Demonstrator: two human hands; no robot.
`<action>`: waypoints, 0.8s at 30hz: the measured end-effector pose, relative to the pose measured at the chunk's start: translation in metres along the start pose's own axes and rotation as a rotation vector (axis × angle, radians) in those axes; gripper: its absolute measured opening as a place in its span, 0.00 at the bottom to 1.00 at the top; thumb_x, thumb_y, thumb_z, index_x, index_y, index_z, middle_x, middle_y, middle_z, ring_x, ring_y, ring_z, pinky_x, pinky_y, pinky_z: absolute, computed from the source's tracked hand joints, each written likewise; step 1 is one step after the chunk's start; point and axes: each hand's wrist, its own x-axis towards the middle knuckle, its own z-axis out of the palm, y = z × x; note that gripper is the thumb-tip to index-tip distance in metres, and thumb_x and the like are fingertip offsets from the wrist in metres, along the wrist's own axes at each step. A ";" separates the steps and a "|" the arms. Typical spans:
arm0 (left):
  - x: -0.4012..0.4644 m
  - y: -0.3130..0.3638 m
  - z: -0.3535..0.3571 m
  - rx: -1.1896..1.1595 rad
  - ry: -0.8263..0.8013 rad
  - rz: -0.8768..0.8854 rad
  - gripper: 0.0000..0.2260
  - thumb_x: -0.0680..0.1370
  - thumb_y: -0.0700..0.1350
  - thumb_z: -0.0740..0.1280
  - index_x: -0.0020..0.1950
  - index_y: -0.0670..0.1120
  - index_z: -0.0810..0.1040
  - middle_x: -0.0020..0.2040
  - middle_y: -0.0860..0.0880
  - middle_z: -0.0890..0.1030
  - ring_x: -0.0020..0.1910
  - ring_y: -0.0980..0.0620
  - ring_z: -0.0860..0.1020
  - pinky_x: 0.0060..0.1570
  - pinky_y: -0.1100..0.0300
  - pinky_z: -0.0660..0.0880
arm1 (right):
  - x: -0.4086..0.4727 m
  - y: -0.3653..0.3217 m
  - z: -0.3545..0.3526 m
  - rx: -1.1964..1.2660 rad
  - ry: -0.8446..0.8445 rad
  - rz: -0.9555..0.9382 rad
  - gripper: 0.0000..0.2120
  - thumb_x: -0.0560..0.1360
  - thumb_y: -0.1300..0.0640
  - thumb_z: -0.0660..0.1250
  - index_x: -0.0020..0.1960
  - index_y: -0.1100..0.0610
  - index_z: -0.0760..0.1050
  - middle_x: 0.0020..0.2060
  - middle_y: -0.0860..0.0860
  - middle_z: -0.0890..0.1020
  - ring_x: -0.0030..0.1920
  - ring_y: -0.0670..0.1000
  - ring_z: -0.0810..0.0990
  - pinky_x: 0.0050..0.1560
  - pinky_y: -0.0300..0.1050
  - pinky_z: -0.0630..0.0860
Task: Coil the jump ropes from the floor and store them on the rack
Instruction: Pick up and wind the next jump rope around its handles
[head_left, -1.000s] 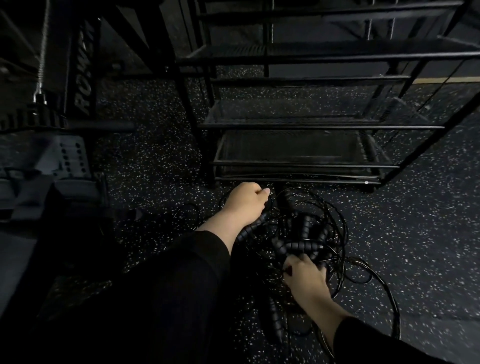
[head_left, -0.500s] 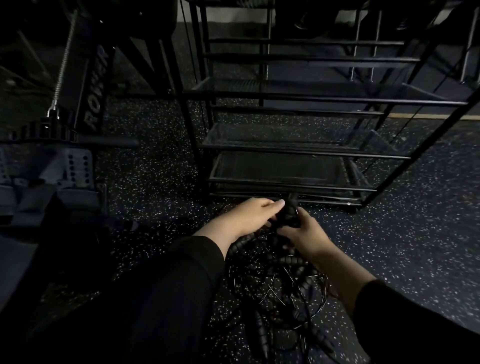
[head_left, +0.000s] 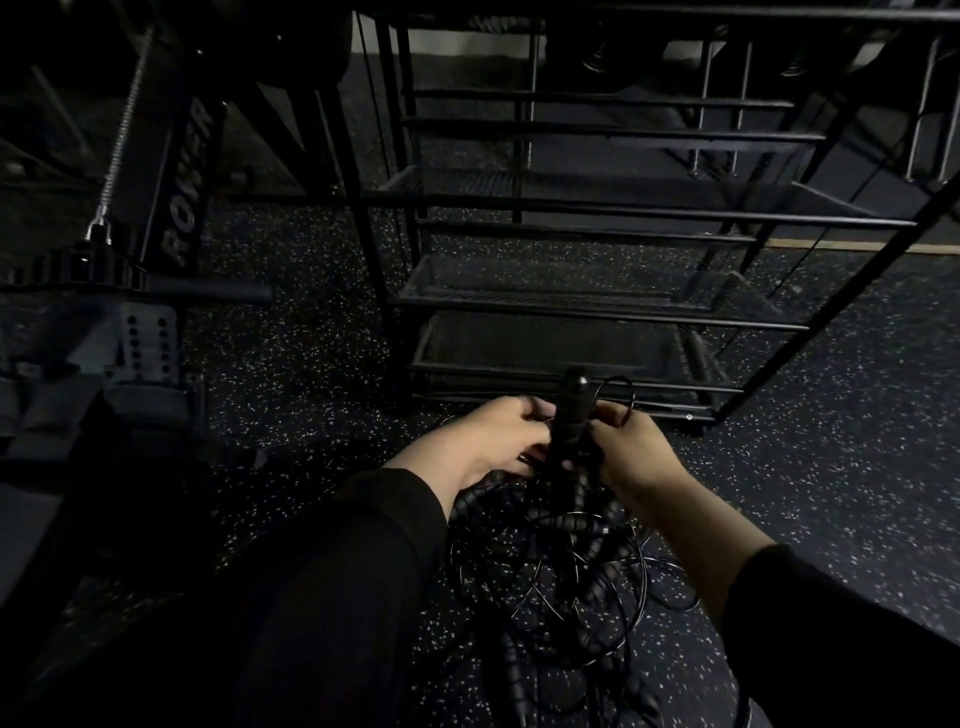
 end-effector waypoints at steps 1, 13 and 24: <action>-0.001 0.000 0.000 -0.017 -0.012 -0.006 0.15 0.82 0.36 0.63 0.67 0.47 0.76 0.54 0.46 0.83 0.50 0.51 0.82 0.55 0.50 0.80 | 0.001 0.001 0.001 0.028 -0.006 0.009 0.13 0.82 0.71 0.58 0.53 0.64 0.81 0.46 0.60 0.86 0.38 0.53 0.85 0.33 0.42 0.80; -0.003 0.024 -0.002 -0.048 0.252 0.284 0.08 0.82 0.53 0.67 0.59 0.55 0.74 0.62 0.52 0.80 0.63 0.49 0.78 0.65 0.44 0.76 | 0.019 -0.019 -0.016 -0.414 0.343 -0.025 0.05 0.79 0.59 0.71 0.53 0.60 0.82 0.42 0.57 0.86 0.37 0.55 0.83 0.41 0.51 0.82; -0.087 0.130 -0.001 0.406 0.500 0.708 0.18 0.81 0.50 0.68 0.71 0.55 0.73 0.62 0.52 0.78 0.62 0.51 0.77 0.62 0.49 0.76 | -0.070 -0.131 0.006 0.054 -0.093 0.074 0.28 0.82 0.37 0.58 0.65 0.61 0.73 0.44 0.63 0.84 0.41 0.61 0.84 0.40 0.54 0.84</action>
